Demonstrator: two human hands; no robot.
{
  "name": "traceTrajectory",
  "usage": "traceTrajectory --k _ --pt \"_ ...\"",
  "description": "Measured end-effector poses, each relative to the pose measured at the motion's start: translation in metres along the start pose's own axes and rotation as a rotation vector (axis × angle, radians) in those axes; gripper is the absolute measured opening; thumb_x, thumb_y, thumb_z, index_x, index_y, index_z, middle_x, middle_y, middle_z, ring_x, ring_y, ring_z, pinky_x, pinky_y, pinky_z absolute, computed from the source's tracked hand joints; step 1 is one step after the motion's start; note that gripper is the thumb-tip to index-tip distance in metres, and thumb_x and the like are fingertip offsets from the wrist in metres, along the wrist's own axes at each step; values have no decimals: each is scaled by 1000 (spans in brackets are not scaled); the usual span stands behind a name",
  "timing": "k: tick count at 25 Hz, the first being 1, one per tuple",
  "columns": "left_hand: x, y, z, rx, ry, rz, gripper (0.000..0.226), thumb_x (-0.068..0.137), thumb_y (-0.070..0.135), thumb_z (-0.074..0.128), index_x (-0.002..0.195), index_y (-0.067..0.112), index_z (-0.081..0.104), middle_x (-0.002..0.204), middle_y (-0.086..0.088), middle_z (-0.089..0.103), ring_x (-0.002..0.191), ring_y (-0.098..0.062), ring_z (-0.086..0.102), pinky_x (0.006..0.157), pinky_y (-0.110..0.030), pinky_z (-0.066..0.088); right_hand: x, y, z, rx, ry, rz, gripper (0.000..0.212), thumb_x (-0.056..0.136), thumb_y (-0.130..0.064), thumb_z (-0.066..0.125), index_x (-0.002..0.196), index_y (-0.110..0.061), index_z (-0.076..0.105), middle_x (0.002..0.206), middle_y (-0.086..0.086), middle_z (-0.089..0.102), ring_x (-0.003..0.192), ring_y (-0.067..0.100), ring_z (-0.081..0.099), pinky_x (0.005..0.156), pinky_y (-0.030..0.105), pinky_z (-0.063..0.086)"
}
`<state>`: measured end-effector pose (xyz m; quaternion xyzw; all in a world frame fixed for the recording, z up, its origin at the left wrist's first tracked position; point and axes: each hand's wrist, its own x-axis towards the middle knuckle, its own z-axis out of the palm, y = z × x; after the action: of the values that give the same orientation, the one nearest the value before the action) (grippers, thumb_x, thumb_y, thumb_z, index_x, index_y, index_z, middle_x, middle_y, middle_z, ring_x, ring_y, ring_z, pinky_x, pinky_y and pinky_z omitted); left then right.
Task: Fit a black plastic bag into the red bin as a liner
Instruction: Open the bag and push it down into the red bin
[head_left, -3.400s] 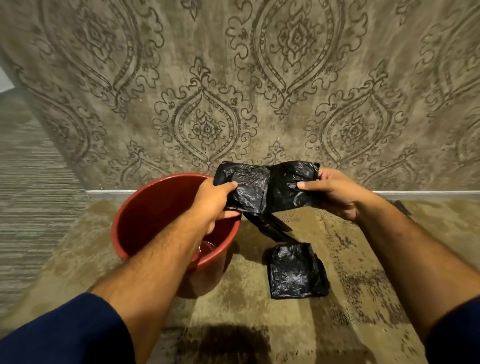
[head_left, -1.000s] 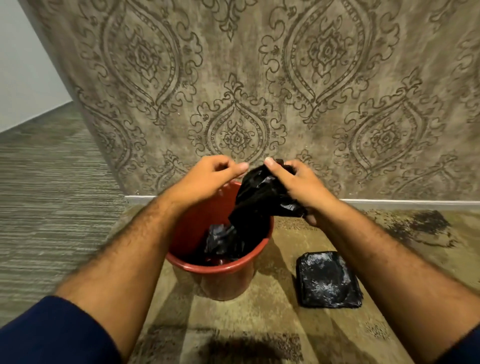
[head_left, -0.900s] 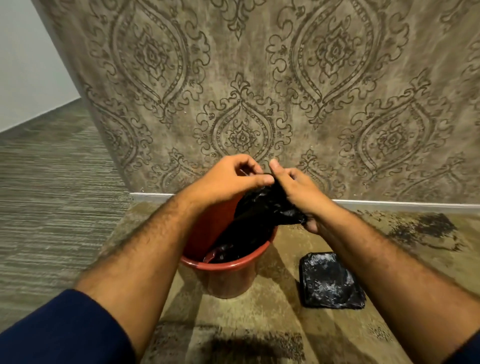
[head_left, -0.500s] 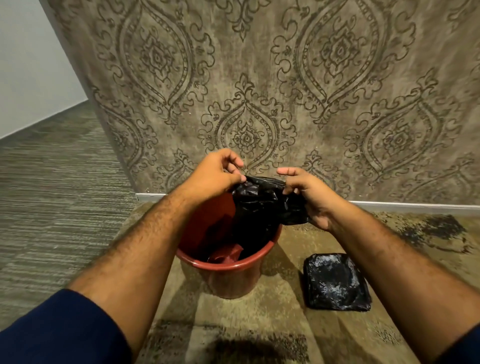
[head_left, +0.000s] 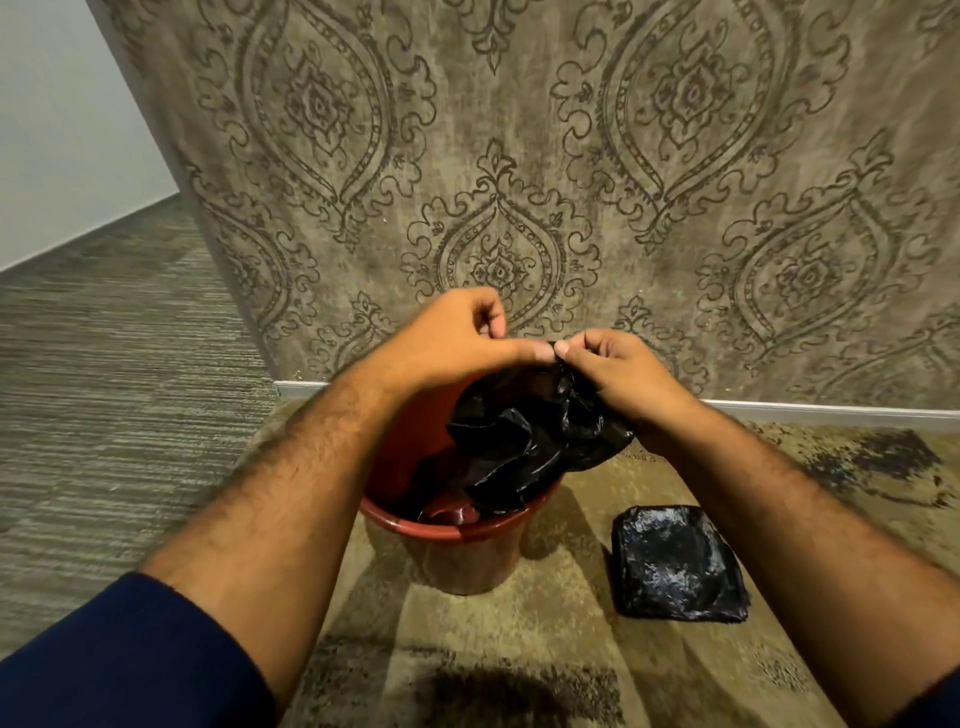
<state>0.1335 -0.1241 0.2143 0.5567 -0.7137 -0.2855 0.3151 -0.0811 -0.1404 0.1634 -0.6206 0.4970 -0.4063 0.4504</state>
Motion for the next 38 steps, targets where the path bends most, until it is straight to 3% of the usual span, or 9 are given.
traceTrajectory --k 4,10,14,18,21,26,29,33,38 --pt "3 -3 9 552 -103 -118 51 68 45 86 104 24 57 102 5 69 88 -16 65 79 -38 60 8 -1 -2 -22 98 -44 32 105 -28 63 100 3 69 86 18 69 78 24 62 70 31 51" --pt "4 -37 -15 556 134 -302 12 83 14 69 87 23 61 89 -1 67 82 -19 65 68 -33 54 11 10 -8 114 213 -58 7 102 -22 67 96 -22 64 86 15 68 76 26 64 70 40 51" --pt "0 -67 -35 175 208 -492 24 74 16 89 88 7 71 88 -12 76 83 -29 74 74 -37 59 5 16 -11 112 117 -75 14 102 -27 68 98 -21 56 70 -1 61 64 18 59 59 33 46" --pt "-9 -82 -43 -434 129 -596 14 81 -3 75 93 5 78 103 -27 77 69 -26 74 70 -35 63 -2 19 -11 69 -131 -124 33 97 -7 72 102 -19 42 81 -2 52 68 9 53 57 29 48" --pt "-12 -82 -51 -527 178 -564 19 88 -3 64 84 11 76 77 -12 76 54 -17 72 49 -22 57 4 23 -13 -16 -217 -117 35 91 -1 62 97 -28 40 95 12 48 83 25 49 66 49 44" --pt "-10 -93 -56 -374 231 -467 11 85 0 72 82 10 69 74 -11 70 57 -18 66 53 -21 54 11 33 -6 -78 -58 -170 35 95 11 59 82 -21 57 90 9 59 86 24 56 73 42 47" --pt "-10 -89 -56 -288 155 -398 7 86 6 77 88 7 70 76 -13 72 59 -19 68 58 -26 58 16 34 -7 -223 51 -220 33 87 9 69 82 -23 72 113 2 66 111 18 63 103 40 51" --pt "-3 -69 -46 -106 68 -205 19 83 14 84 92 2 73 84 -23 76 74 -27 70 77 -40 60 9 5 -1 -463 -72 -506 28 76 -6 70 87 -30 77 150 -11 51 151 16 38 128 58 24" --pt "4 -46 -29 161 -32 117 13 79 24 86 84 20 75 77 3 75 71 -8 64 75 -31 55 1 -7 18 -746 -331 -518 34 82 -10 79 96 -41 81 174 -17 25 165 10 -1 124 63 -18"
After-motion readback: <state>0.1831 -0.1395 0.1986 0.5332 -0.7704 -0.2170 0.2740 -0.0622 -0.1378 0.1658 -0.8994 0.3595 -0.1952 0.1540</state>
